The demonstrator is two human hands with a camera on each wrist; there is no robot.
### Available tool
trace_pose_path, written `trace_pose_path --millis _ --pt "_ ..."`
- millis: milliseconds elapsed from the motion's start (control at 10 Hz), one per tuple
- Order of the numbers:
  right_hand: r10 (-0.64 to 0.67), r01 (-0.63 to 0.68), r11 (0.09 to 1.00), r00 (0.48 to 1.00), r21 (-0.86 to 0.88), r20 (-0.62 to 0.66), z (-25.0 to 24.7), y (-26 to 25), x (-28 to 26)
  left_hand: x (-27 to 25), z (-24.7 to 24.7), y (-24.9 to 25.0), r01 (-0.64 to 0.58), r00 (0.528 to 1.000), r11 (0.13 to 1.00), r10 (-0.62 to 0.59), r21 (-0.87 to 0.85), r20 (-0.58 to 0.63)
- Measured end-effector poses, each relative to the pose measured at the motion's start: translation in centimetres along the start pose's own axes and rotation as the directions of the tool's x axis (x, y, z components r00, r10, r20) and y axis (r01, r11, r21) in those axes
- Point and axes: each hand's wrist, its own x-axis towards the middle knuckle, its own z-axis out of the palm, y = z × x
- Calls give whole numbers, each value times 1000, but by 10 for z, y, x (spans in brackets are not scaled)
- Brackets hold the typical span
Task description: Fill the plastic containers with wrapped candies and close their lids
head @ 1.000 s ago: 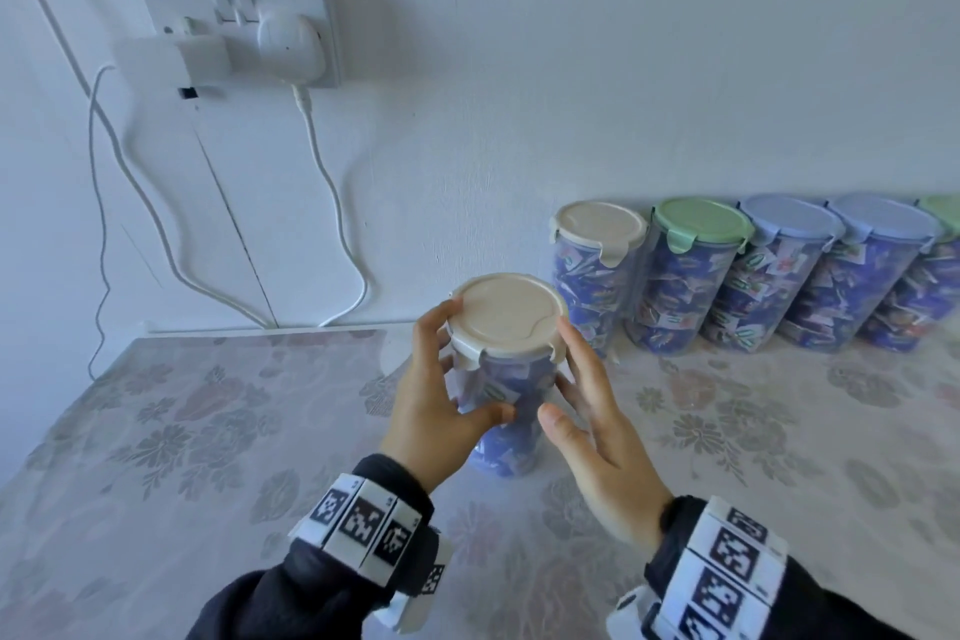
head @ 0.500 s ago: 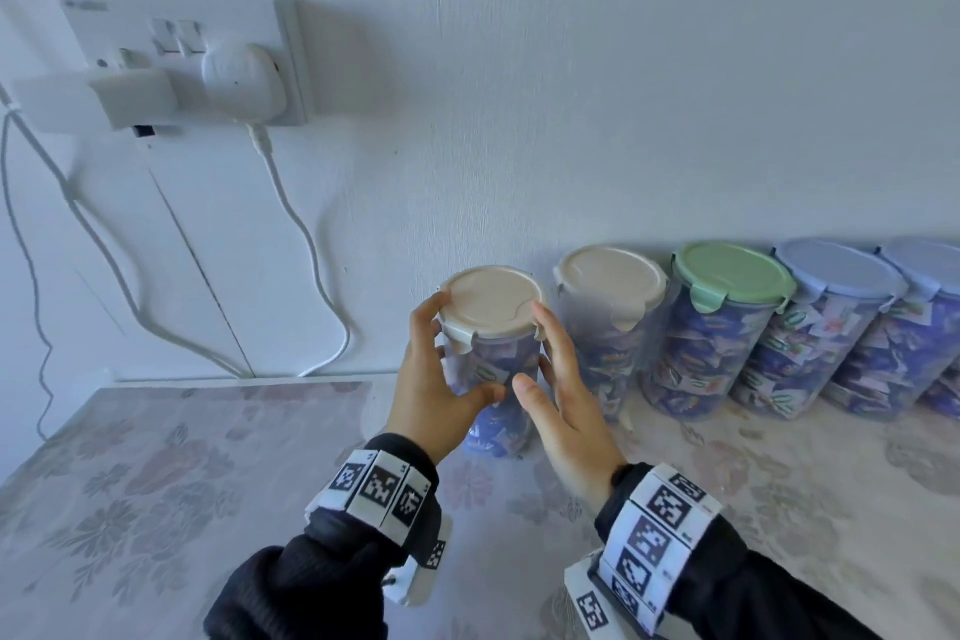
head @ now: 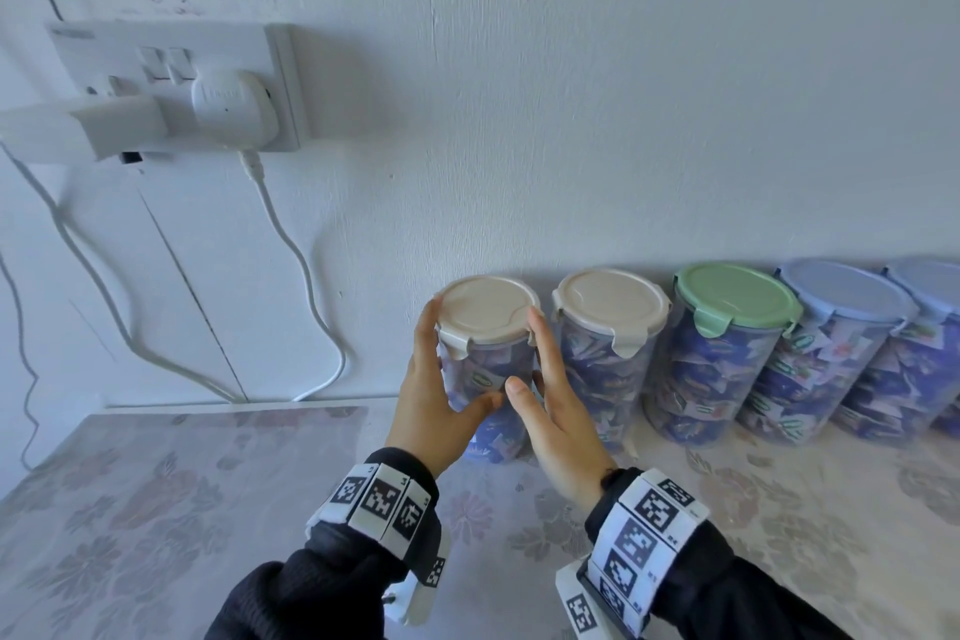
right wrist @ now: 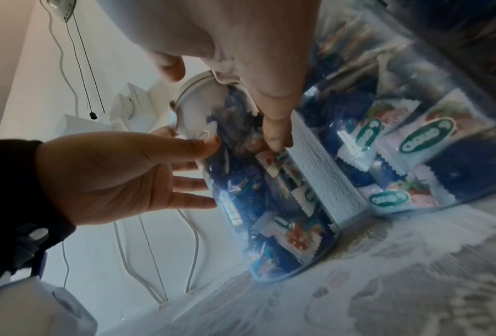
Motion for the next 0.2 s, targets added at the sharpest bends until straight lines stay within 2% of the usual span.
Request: trace_pose_path --millis 100,200 --pt "22 -23 997 1000 -73 -18 -2 -8 -9 -10 -3 7 5 1000 996 -6 95 9" --pt "88 -91 992 995 -85 -38 -7 -16 -23 -36 -17 16 98 995 994 -97 51 -16"
